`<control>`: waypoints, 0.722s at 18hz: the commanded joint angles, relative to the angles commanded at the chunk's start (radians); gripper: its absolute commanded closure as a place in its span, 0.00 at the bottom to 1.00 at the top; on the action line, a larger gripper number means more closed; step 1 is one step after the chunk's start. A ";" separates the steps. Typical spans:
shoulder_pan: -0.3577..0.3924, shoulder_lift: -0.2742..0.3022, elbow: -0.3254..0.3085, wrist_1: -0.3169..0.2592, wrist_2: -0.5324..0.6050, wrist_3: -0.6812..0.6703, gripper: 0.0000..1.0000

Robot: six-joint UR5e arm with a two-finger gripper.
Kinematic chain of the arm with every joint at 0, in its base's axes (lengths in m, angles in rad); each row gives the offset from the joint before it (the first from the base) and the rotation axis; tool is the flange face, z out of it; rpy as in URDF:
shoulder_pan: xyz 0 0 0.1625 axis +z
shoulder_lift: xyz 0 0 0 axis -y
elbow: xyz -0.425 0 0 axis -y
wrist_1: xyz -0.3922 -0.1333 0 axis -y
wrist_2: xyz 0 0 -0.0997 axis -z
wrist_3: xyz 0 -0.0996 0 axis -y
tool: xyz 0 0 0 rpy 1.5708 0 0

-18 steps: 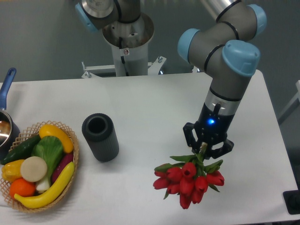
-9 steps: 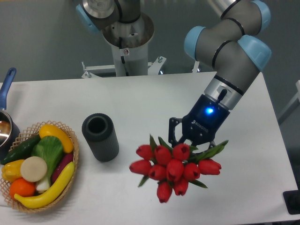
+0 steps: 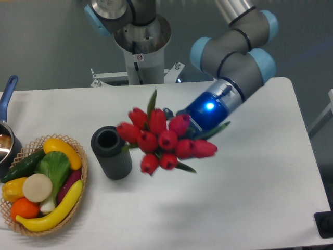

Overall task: Insert the flowers into the vase
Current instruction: 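Swing the tulips over the black vase, stems pointing down, then lower the tulip stems down into the black vase opening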

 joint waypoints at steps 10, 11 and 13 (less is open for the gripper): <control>-0.071 0.112 -0.138 0.002 -0.060 0.006 1.00; -0.071 0.112 -0.144 0.002 -0.060 0.009 1.00; -0.072 0.111 -0.167 0.002 -0.058 0.056 1.00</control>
